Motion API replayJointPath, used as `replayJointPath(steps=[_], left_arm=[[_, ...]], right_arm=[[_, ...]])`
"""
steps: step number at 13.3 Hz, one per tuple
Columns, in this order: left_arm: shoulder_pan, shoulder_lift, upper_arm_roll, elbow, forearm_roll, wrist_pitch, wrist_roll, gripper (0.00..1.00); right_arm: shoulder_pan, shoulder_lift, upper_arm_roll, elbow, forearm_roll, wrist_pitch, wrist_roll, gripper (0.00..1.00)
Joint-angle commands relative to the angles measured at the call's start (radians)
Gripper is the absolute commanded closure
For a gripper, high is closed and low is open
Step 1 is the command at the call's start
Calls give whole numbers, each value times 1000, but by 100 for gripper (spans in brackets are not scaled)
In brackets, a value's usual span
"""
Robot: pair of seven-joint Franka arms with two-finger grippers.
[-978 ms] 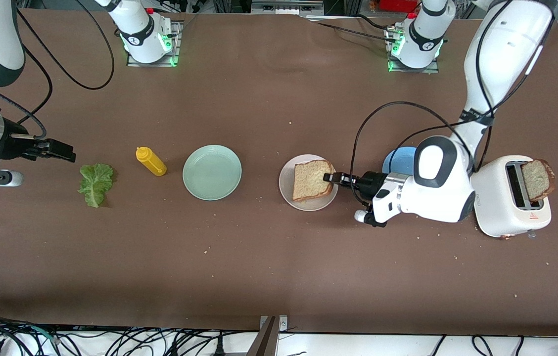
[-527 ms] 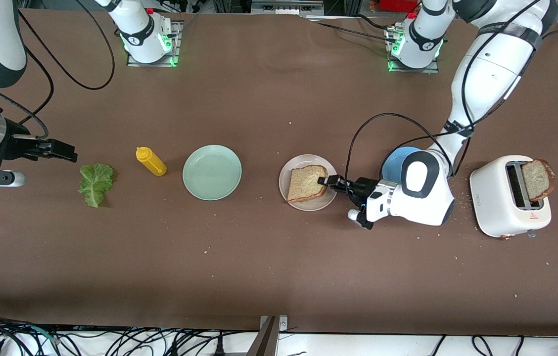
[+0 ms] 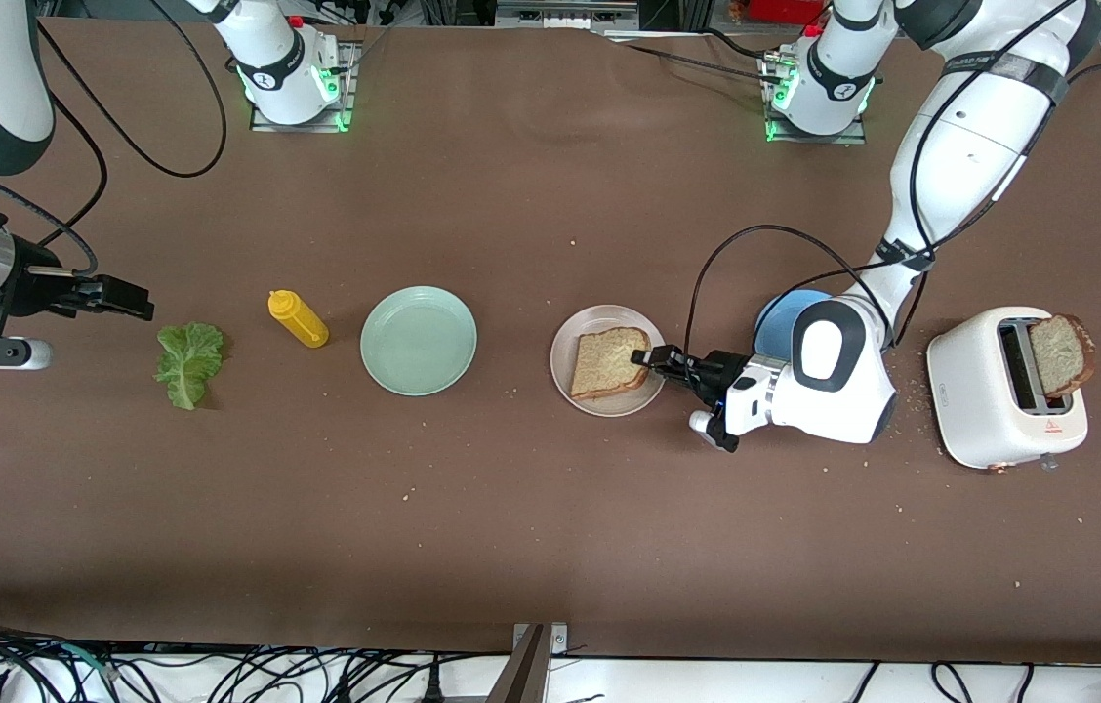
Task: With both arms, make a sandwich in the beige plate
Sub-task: 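Lower the bread slice onto the beige plate and open the left gripper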
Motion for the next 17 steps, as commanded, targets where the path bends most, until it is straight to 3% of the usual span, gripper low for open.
replayJointPath(steps=[1, 7, 8, 9, 15, 17], left_arm=[[9, -1, -3, -20, -36, 11, 42, 100], [6, -2, -6, -74, -49, 11, 62, 100], [6, -2, -6, -74, -49, 9, 61, 59], [7, -2, -6, -74, -47, 9, 62, 1], [6, -82, -4, -71, -21, 6, 56, 0], [9, -115, -6, -68, 78, 2, 44, 0]], right_arm=[[1, 2, 2, -2, -4, -4, -12, 0], [1, 8, 4, -2, -3, 2, -13, 0], [1, 8, 4, -2, -1, 2, -13, 0], [1, 8, 4, -2, -1, 2, -13, 0], [1, 10, 4, -2, -1, 4, -13, 0], [1, 10, 4, -2, -1, 4, -13, 0]])
